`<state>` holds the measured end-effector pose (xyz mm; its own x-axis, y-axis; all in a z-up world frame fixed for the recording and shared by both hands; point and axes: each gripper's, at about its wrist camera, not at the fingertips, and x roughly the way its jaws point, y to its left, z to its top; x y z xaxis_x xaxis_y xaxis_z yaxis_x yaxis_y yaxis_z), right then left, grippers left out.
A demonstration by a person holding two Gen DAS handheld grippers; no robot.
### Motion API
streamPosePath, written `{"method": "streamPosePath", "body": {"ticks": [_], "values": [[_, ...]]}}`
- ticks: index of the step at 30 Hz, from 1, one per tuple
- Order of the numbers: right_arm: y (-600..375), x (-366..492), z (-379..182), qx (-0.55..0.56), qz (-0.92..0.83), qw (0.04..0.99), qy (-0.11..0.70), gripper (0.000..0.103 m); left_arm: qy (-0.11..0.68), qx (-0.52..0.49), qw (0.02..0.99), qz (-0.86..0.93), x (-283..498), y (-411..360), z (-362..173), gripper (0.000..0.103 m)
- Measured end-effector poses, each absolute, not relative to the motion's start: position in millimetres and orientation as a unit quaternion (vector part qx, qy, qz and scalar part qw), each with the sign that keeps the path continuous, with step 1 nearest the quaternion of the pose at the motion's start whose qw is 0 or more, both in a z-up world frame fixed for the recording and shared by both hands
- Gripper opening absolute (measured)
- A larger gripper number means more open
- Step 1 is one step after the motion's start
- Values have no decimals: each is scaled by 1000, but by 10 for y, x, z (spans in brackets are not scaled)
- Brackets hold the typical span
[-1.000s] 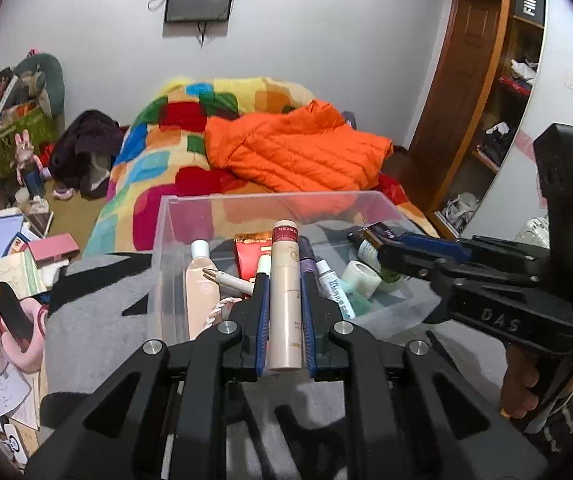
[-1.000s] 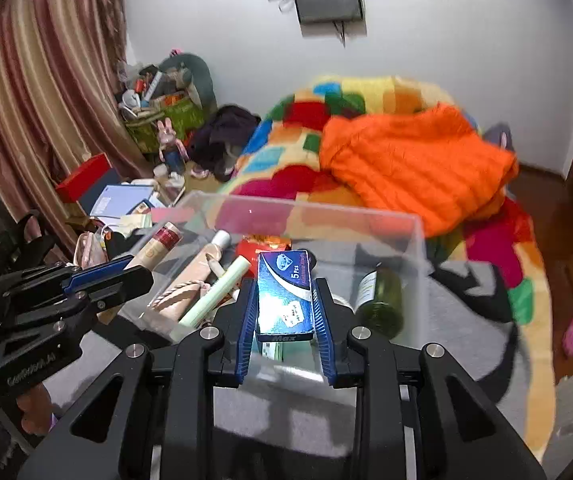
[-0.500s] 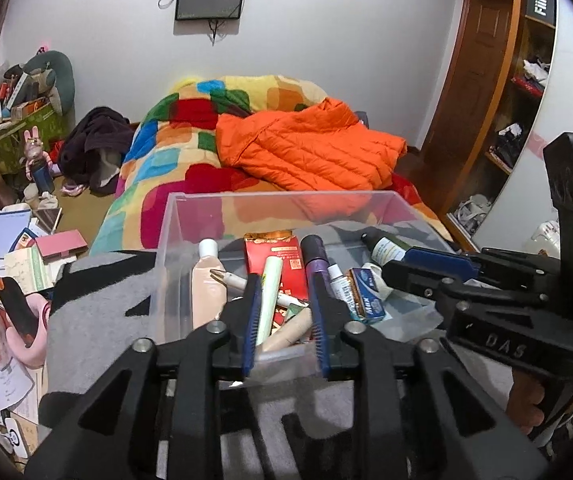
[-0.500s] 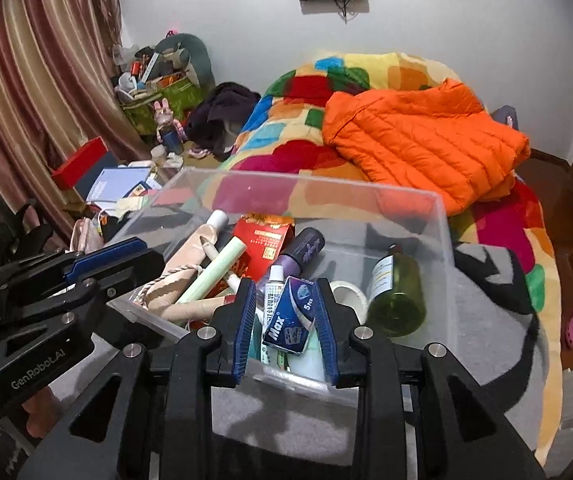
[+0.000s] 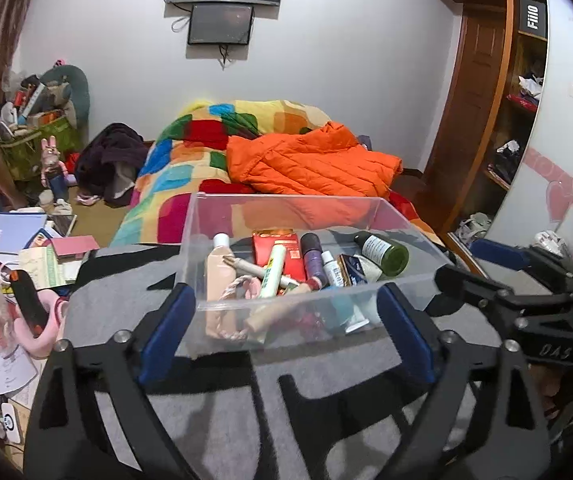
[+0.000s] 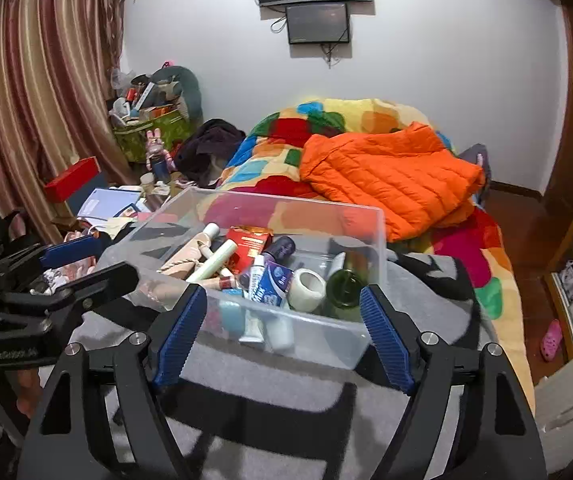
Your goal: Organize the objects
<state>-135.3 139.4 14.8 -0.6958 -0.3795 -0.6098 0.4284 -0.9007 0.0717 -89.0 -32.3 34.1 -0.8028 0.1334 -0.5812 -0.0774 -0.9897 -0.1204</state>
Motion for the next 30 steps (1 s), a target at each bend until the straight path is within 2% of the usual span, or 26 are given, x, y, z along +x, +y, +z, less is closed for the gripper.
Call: {"method": "streamPosePath", "body": {"ticks": [3, 30], "values": [[1427, -1276, 126, 318, -923, 214, 36, 82, -37, -311, 53, 948, -810, -283, 281, 95], [1435, -1186, -38, 334, -917, 214, 36, 82, -55, -330, 43, 941, -761, -335, 119, 95]]}}
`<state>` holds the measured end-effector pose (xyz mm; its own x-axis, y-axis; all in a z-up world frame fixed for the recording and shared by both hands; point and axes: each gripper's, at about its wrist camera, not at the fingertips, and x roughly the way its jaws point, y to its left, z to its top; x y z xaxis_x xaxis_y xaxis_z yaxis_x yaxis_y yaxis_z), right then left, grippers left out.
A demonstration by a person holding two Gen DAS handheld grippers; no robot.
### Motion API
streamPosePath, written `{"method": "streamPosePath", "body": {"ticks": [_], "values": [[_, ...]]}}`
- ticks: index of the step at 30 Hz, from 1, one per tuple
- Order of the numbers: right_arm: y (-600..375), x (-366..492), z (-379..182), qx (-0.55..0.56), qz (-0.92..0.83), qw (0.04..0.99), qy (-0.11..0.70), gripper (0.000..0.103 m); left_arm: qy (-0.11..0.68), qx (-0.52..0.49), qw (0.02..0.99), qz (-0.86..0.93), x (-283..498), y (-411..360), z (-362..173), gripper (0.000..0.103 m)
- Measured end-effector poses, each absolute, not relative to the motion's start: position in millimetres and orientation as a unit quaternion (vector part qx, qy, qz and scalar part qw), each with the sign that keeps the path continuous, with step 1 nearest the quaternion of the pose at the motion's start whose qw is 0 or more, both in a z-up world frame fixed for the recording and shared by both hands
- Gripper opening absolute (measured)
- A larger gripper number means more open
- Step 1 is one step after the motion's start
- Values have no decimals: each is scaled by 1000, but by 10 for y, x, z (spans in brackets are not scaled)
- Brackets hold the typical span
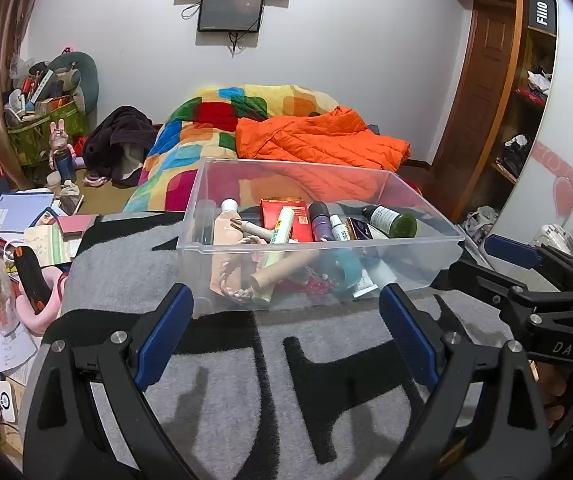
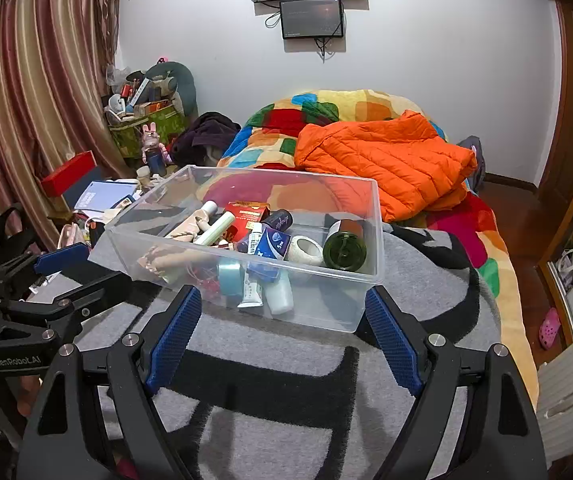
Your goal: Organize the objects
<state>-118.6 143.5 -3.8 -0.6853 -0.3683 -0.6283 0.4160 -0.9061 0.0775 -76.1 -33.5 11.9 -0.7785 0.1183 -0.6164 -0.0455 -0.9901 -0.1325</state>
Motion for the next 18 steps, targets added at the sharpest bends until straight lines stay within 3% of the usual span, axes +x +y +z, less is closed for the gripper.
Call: {"method": "streamPosePath", "body": {"ticks": [18], "values": [[1422, -1164, -38, 335, -916, 218, 29, 82, -53, -323, 44, 944, -743, -322, 138, 95]]}}
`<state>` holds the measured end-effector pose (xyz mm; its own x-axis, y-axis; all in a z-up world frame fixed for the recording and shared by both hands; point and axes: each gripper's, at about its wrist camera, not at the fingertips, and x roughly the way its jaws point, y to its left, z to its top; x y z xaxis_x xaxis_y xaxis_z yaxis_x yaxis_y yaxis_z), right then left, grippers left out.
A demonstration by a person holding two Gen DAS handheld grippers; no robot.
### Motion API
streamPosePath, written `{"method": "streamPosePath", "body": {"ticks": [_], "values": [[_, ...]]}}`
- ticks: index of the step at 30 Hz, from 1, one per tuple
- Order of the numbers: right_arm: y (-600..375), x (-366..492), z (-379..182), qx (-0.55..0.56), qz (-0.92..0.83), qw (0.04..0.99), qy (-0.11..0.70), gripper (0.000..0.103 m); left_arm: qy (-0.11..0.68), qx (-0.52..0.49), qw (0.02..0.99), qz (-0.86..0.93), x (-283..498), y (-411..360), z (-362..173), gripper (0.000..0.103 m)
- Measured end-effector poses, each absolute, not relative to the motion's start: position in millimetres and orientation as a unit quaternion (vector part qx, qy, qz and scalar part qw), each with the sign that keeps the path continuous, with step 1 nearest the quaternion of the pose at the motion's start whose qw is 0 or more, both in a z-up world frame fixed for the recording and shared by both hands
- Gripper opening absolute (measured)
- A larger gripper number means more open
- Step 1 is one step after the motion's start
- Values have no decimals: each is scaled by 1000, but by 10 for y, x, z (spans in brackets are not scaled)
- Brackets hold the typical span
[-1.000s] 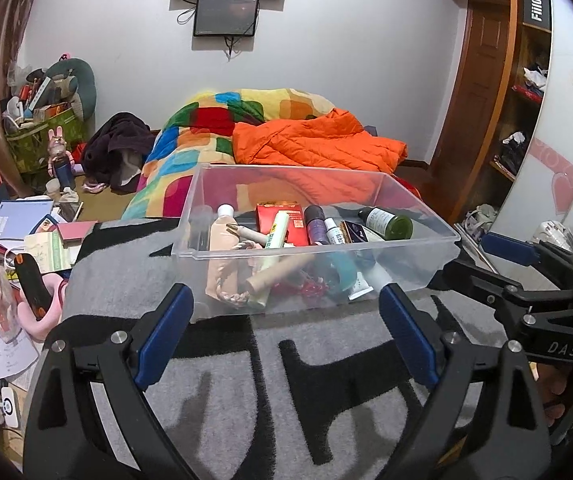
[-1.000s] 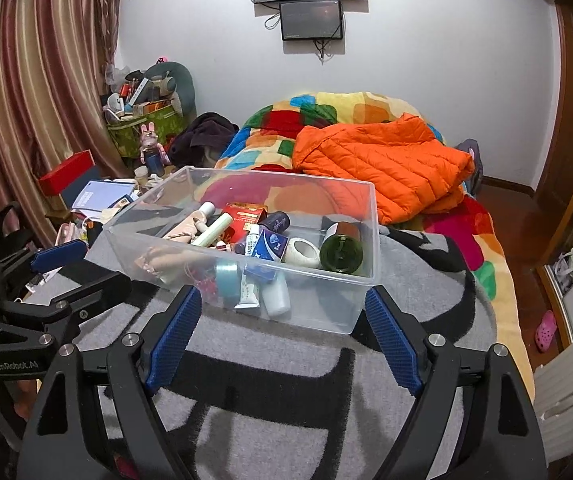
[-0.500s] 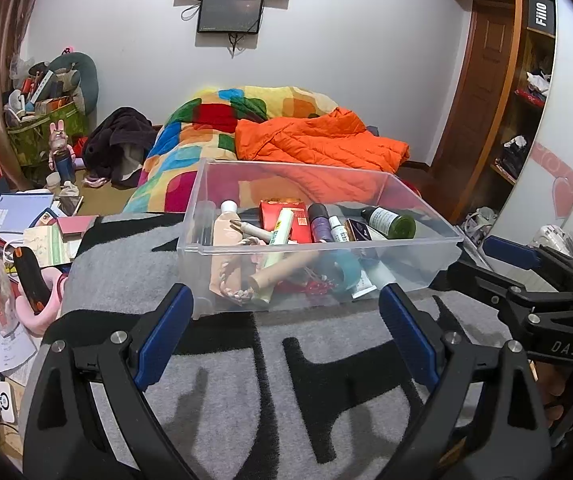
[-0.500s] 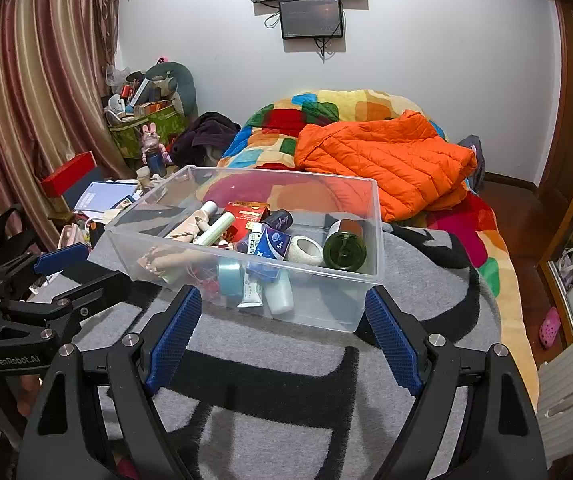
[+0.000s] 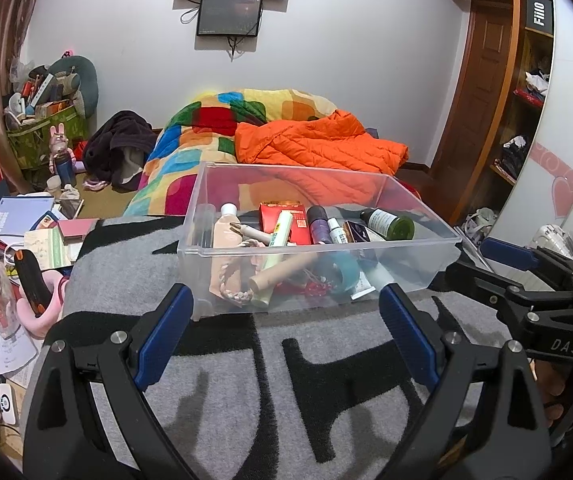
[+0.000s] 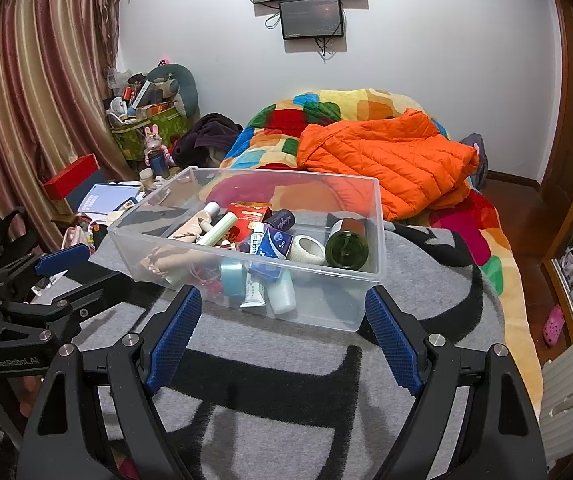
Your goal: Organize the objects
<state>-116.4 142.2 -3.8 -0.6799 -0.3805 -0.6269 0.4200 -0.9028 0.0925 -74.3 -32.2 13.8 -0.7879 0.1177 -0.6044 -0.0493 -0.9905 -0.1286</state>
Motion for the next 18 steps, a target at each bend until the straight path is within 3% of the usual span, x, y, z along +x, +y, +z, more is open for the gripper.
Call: {"method": "streamPosePath", "body": {"ticks": [18], "values": [[1416, -1157, -66, 340, -914, 219, 26, 82, -60, -329, 49, 941, -756, -318, 110, 95]]}}
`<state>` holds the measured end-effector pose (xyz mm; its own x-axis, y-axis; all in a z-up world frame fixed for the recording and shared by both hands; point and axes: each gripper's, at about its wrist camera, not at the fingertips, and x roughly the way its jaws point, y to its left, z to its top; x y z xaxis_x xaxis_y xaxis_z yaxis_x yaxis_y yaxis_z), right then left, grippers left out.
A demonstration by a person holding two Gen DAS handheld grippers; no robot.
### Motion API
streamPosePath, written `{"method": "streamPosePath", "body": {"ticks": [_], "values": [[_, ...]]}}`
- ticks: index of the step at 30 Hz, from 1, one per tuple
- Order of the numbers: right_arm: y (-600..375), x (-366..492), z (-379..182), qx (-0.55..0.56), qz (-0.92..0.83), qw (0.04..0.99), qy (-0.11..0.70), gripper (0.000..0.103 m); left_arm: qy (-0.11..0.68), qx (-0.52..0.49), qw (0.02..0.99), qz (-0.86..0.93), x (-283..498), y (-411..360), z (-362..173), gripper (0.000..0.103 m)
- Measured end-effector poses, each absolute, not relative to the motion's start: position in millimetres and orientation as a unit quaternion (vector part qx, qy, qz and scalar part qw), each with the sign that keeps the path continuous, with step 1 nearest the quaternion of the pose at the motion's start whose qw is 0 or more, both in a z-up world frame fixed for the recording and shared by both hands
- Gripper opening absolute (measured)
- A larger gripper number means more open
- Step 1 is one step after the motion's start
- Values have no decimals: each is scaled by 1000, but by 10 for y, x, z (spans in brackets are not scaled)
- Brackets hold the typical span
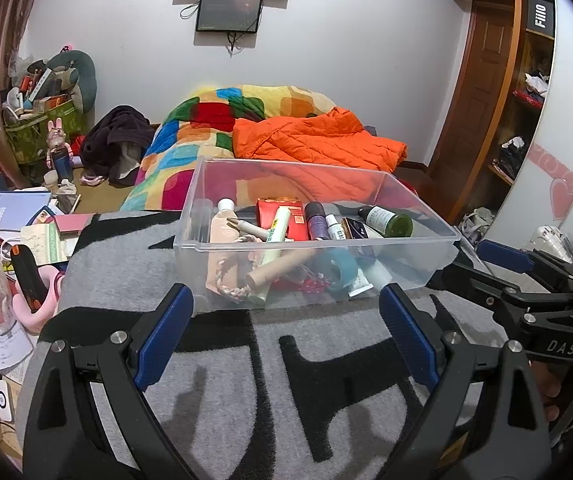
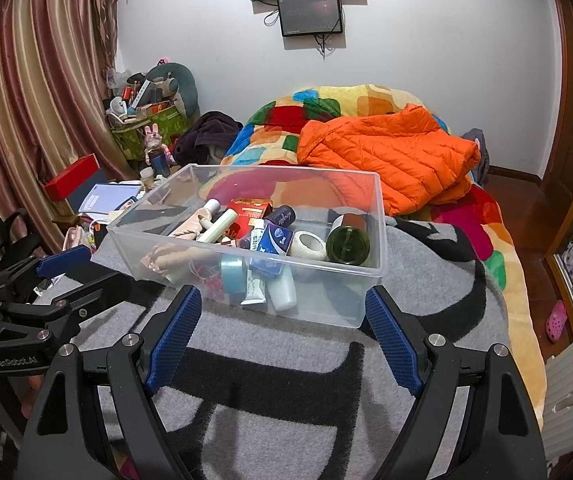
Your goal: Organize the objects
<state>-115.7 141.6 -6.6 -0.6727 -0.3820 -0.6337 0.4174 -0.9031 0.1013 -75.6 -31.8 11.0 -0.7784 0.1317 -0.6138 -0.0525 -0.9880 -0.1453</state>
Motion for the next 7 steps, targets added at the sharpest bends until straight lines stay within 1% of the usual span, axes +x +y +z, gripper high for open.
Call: {"method": "streamPosePath", "body": {"ticks": [7], "values": [[1410, -1161, -87, 344, -913, 219, 24, 82, -56, -331, 57, 940, -740, -272, 100, 95]]}}
